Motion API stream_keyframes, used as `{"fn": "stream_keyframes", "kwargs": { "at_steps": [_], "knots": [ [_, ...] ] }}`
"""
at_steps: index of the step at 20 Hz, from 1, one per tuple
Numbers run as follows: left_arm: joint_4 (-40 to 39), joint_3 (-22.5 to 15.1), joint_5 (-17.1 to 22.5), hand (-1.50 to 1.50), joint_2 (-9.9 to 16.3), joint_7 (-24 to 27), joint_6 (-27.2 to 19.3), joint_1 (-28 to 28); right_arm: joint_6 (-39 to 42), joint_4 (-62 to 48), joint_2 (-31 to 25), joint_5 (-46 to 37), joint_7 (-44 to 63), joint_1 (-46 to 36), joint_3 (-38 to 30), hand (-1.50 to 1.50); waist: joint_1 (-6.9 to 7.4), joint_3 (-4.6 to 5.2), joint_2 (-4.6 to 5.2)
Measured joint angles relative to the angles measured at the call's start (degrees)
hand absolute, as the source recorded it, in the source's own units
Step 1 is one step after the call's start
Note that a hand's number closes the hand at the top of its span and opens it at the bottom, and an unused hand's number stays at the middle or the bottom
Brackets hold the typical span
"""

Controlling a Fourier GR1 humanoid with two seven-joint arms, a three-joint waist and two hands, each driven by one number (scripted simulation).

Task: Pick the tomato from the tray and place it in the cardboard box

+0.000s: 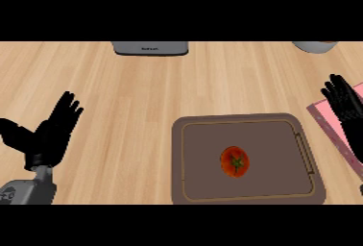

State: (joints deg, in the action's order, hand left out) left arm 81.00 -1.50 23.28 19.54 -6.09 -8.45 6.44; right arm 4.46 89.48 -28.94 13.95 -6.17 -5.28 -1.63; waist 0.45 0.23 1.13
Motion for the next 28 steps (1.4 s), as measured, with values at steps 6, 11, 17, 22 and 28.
{"fn": "stream_keyframes", "kwargs": {
  "at_steps": [6, 11, 17, 22, 28],
  "knots": [
    [3.02, -3.32, -7.95, 0.0, 5.68, 5.59, 3.65, 3.03, 1.31, 10.59, -0.94, 3.06, -4.15, -2.97, -3.47, -1.5, -2.21, -0.22, -1.83],
    [5.45, -6.93, -13.02, 0.0, 8.39, 9.4, 7.46, 4.85, 2.07, 15.87, -5.5, -3.79, -10.65, 2.41, -6.49, -1.5, -2.51, -0.21, -1.66],
    [5.62, -8.92, -16.23, 0.0, 7.92, 10.82, 8.66, 6.28, 1.52, 18.44, -6.31, -16.3, -24.45, 8.4, -5.32, -1.5, -1.53, -0.26, -1.3],
    [6.03, -8.97, -17.4, 0.0, 7.68, 11.0, 9.38, 6.35, 0.13, 22.1, -8.43, -27.33, -26.55, 11.62, -3.02, -1.5, -1.13, -0.22, -1.26],
    [6.98, -9.82, -18.92, 0.0, 6.48, 10.45, 8.73, 6.17, 2.87, 31.67, -13.84, -41.15, -15.81, 14.51, 2.09, -1.5, -1.04, -0.11, -1.32]
  ]
}}
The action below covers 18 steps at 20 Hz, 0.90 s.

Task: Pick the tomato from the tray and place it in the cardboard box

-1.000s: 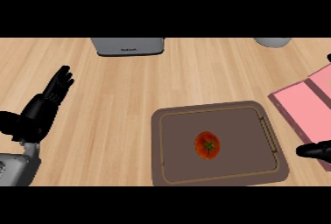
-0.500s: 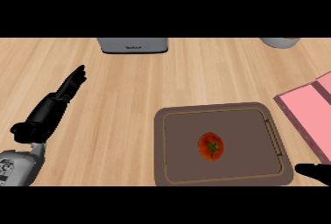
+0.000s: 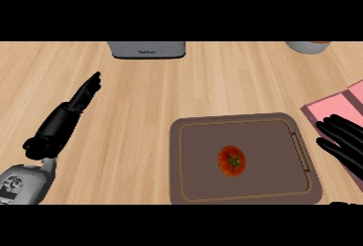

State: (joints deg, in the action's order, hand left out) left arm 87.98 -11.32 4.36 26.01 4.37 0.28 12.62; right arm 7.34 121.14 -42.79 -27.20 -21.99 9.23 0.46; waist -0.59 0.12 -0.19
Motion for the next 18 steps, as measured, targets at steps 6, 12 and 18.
{"fn": "stream_keyframes", "kwargs": {
  "at_steps": [6, 12, 18],
  "knots": [
    [-0.36, 1.09, 0.2, 0.0, 0.25, 0.15, 1.49, 0.27, 5.38, 10.57, -0.21, -14.18, 14.94, 0.83, 10.81, -1.5, 0.42, 0.02, 0.05],
    [-0.53, 1.37, -0.67, 0.0, -0.6, 0.85, 1.72, -0.14, 10.59, 11.41, 2.64, -20.26, 28.67, -1.51, 23.34, -1.5, 0.52, 0.02, 0.03],
    [0.79, 1.74, -1.66, 0.0, -1.73, -0.51, 2.07, -0.2, 16.72, 10.86, 9.68, -29.79, 41.07, -6.55, 34.65, -1.5, 0.74, -0.04, 0.07]
  ]
}}
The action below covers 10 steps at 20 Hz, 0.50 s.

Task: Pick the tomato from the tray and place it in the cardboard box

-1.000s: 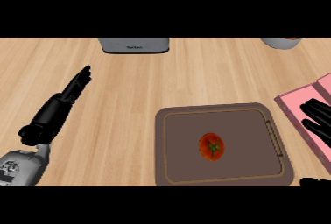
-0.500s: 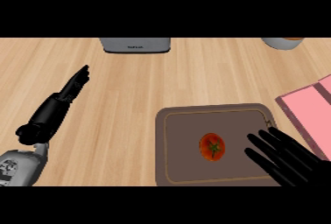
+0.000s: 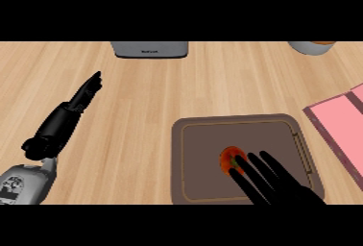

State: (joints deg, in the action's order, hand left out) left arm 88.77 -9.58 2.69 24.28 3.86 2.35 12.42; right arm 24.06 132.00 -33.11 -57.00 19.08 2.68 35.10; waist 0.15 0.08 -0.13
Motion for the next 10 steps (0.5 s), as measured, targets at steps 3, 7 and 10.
{"fn": "stream_keyframes", "kwargs": {
  "at_steps": [3, 7, 10],
  "knots": [
    [-0.04, 0.95, -0.57, 0.0, -0.69, -0.63, 0.95, 0.6, 1.75, -1.37, 2.9, -3.88, 2.13, -0.72, 3.13, -1.5, -0.11, -0.03, 0.03],
    [0.29, 1.78, -1.45, 0.0, -1.6, -0.92, 1.56, 0.29, 1.38, -3.52, 5.99, -10.44, 4.89, -1.04, 7.2, -1.5, -0.18, -0.05, 0.04],
    [-0.25, 3.18, -1.85, 0.0, -1.62, 0.16, 2.95, -0.34, 0.77, -5.56, 7.66, -12.23, 4.56, -1.87, 6.51, -1.5, -0.16, -0.06, 0.07]
  ]
}}
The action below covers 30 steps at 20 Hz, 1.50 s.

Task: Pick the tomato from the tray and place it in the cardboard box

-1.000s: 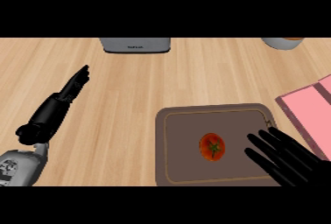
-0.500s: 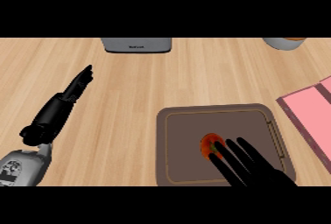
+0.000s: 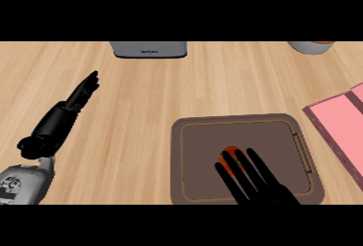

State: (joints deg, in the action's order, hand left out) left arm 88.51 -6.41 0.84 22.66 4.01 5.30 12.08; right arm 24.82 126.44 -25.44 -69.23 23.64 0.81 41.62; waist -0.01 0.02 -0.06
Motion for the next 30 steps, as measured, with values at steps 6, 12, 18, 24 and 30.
{"fn": "stream_keyframes", "kwargs": {
  "at_steps": [6, 12, 18, 24, 30],
  "knots": [
    [-1.35, 1.4, -2.04, 0.0, -1.76, 1.24, 1.41, 0.04, -2.18, -6.41, 3.02, -3.5, -2.14, -1.3, -0.72, -1.5, 0.0, -0.02, 0.04],
    [-1.52, 2.86, -2.93, 0.0, -3.25, -0.33, 3.12, 1.88, -3.21, -10.9, 5.36, -7.34, -2.73, -1.38, -0.89, -1.5, -0.08, -0.02, 0.03],
    [-0.62, 4.15, -4.68, 0.0, -4.59, 0.28, 4.08, 0.38, -4.94, -14.93, 6.9, -7.85, -6.31, -1.76, -3.44, -1.5, 0.0, -0.02, 0.04],
    [2.52, 5.2, -4.85, 0.0, -5.43, -1.13, 5.69, -1.35, -7.8, -21.49, 9.75, -8.77, -8.81, -2.45, -4.68, -1.5, 0.07, -0.02, 0.03],
    [0.17, 6.01, -6.8, 0.0, -6.83, -0.34, 6.14, 0.26, -9.97, -24.9, 10.15, -10.6, -10.5, -2.51, -7.82, -1.5, -0.03, -0.02, 0.05]
  ]
}}
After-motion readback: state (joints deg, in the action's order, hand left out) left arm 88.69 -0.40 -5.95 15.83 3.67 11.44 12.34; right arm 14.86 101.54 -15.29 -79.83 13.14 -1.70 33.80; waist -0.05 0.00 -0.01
